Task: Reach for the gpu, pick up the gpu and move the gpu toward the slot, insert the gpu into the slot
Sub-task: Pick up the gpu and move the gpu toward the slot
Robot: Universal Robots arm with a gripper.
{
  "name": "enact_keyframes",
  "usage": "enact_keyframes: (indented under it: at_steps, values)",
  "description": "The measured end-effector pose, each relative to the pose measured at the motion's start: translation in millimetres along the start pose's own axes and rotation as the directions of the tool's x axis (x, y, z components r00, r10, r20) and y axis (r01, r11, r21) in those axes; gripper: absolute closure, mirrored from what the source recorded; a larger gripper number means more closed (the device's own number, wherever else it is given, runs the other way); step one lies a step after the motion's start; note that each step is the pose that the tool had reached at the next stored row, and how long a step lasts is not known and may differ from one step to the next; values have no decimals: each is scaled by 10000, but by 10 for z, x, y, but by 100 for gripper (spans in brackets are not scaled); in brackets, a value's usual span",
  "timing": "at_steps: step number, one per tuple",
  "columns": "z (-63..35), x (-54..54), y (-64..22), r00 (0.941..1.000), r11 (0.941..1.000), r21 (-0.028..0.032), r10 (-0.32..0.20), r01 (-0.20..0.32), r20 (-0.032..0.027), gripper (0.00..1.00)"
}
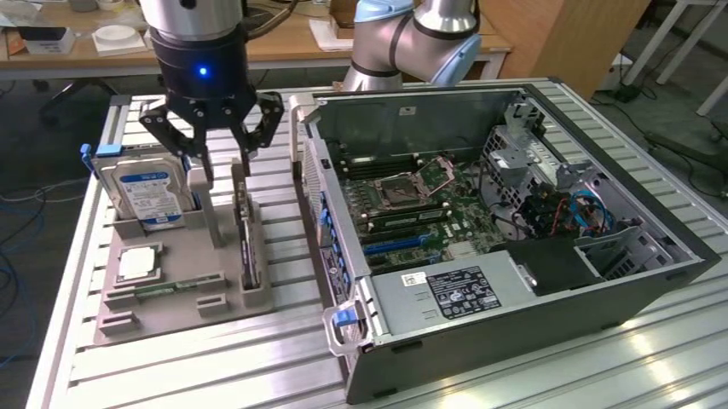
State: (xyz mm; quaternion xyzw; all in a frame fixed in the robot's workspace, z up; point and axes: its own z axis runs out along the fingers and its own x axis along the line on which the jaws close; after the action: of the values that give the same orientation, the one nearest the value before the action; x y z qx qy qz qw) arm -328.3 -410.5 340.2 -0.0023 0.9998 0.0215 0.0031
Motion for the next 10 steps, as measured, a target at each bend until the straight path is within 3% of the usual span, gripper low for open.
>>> enact_keyframes:
  at_steps: [7,10]
  values:
    - [127,-1,-13,10000,10000,0,-1,1,0,53]
    - [180,0,-60,10000,10000,0,0,0,0,53]
